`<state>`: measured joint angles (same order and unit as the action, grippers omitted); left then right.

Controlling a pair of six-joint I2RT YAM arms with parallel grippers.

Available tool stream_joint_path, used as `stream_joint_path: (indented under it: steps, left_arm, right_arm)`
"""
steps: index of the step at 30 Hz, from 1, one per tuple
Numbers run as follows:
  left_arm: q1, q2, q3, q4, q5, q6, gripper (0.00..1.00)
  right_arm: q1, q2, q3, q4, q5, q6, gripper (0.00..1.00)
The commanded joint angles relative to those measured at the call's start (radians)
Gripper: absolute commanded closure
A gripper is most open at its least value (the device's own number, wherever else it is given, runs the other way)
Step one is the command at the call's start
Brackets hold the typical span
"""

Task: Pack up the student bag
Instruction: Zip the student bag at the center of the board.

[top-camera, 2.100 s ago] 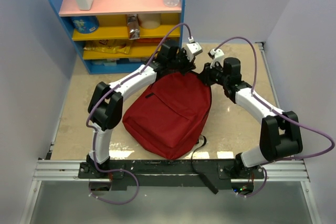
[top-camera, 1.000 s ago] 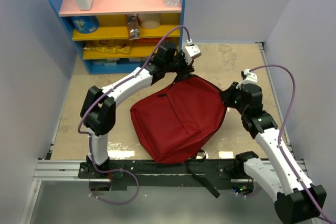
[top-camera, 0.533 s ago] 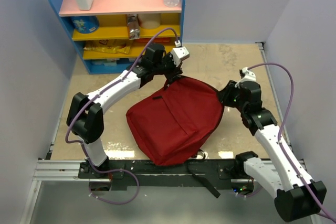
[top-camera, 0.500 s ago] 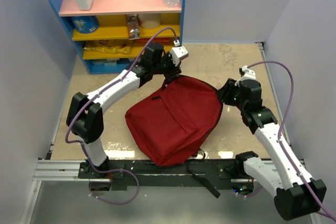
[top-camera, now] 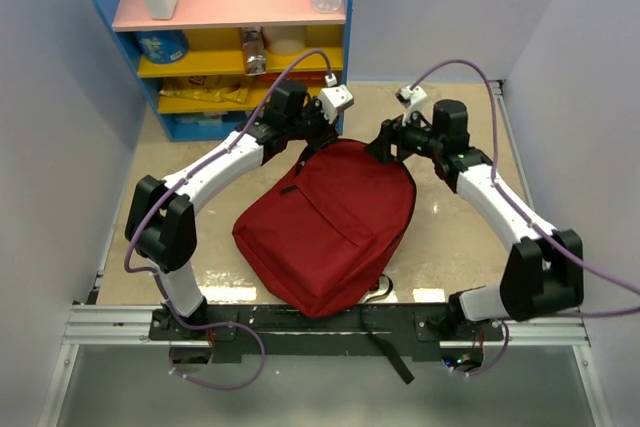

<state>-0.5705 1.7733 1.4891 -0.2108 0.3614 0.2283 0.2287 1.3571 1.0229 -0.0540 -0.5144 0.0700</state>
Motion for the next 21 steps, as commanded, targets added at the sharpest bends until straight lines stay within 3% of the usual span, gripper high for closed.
stream_joint_path:
  steps: [1,6,16,19,21]
  left_arm:
    - [-0.003,-0.020,0.025,0.040,0.016,0.009,1.00]
    - [-0.002,-0.014,0.026,0.040,0.016,0.013,1.00]
    - [-0.003,-0.011,0.033,0.039,0.024,0.008,1.00]
    - [-0.003,-0.012,0.036,0.034,0.025,0.008,1.00]
    - [-0.003,-0.014,0.033,0.033,0.024,0.009,1.00]
  right_arm:
    - [0.000,0.082,0.127,0.027,-0.274,-0.209,0.31]
    - [0.017,0.166,0.161,0.049,-0.358,-0.245,0.31]
    - [0.103,0.322,0.279,-0.107,-0.191,-0.368,0.38]
    - [0.104,0.339,0.301,-0.099,-0.150,-0.340,0.49]
    - [0.103,0.344,0.310,-0.101,-0.128,-0.320,0.71]
